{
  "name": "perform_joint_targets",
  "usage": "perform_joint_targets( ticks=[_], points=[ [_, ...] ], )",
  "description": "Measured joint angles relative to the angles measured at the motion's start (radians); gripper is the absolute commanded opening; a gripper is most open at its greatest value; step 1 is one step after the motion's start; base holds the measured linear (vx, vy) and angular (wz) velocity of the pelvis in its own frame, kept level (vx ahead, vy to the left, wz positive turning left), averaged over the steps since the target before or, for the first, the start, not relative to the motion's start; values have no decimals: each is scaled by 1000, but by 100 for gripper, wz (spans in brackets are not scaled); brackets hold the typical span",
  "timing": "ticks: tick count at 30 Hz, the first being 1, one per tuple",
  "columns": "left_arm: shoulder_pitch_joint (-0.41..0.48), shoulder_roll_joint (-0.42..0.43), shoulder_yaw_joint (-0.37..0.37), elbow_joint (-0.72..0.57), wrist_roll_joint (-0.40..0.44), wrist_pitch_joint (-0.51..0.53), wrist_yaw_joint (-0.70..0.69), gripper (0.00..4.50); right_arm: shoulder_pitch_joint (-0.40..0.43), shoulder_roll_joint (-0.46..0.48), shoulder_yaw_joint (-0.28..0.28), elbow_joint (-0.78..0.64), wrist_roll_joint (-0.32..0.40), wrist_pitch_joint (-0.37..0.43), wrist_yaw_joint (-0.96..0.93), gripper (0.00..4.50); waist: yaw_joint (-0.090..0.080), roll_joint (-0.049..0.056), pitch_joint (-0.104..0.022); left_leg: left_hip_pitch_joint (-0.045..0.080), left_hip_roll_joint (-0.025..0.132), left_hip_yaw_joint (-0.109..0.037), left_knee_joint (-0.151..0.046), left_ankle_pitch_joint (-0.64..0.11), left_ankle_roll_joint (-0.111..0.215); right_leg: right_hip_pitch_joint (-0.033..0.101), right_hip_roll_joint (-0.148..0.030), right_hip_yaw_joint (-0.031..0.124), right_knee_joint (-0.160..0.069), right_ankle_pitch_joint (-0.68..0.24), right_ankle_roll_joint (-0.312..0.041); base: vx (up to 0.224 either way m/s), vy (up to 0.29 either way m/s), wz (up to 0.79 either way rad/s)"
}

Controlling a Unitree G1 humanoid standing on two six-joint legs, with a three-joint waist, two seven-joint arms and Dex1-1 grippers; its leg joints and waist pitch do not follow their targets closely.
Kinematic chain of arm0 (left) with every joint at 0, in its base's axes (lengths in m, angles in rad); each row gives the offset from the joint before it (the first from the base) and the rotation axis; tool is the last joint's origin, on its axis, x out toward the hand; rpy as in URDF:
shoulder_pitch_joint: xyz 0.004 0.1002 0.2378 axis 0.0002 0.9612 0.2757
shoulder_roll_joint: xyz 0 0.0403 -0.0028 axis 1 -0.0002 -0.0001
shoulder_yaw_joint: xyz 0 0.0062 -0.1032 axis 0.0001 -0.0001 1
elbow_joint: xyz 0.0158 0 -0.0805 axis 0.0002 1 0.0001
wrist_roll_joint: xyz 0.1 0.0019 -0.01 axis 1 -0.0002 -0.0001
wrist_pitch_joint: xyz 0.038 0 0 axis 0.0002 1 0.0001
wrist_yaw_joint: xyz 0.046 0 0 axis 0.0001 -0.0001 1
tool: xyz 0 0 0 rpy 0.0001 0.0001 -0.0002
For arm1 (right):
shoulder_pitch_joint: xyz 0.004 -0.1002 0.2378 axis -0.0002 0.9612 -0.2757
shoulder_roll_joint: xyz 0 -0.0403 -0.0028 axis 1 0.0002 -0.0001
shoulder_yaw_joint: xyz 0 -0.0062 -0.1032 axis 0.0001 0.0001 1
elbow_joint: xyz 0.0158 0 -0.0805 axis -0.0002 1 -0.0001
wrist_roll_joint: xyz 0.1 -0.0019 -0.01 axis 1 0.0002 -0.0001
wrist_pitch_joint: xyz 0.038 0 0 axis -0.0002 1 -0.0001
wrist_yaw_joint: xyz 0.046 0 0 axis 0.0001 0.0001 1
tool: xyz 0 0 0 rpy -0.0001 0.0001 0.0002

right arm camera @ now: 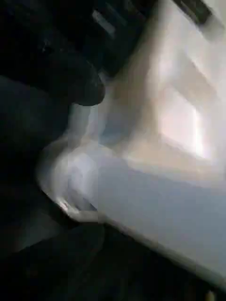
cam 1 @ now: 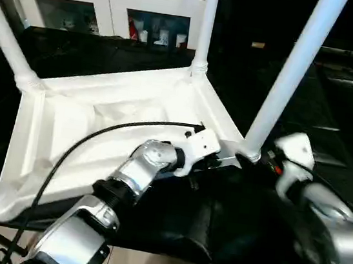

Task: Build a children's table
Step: Rotate leg to tighten

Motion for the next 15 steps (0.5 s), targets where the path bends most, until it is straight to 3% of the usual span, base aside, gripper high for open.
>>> perform_joint_targets(
  ticks=[2, 5, 7, 8, 15],
  points=[
    [0, 9, 5, 4, -1, -10, -3, 0, 38, -53, 8, -44, 10, 24, 63, 442, -1, 0, 0, 0, 0, 0, 0, 0, 0, 0, 0, 0, 0, 0, 0, 0, 0, 0],
    [0, 14, 11, 9, -7, -16, -18, 0, 49, -54, 9, -89, 28, 55, 83, 442, -3, 2, 0, 0, 0, 0, -1, 0, 0, -1, 0, 0, 1, 0, 0, 0, 0, 0],
    [5, 17, 16, 1, -14, -15, -38, 45, 49, -41, 10, -98, 42, 65, 77, 450, -2, 3, -1, 0, 0, 0, -1, 0, 0, -1, 0, 0, 1, 0, 0, 0, 0, 0],
    [16, 17, 28, -9, -35, -23, -47, 45, 49, -37, 14, -101, 43, 68, 74, 450, -2, 3, -1, 0, 0, 0, -1, 0, 0, -1, 0, -1, 1, 0, 0, 0, 0, 0],
    [59, 66, 83, -224, -129, 95, -100, 101, 42, 43, 75, -133, 43, 92, 33, 450, -7, 1, 0, -2, 0, 0, 1, -1, 1, -2, 0, 0, 0, 1, -3, 0, 0, 0]
  ],
)
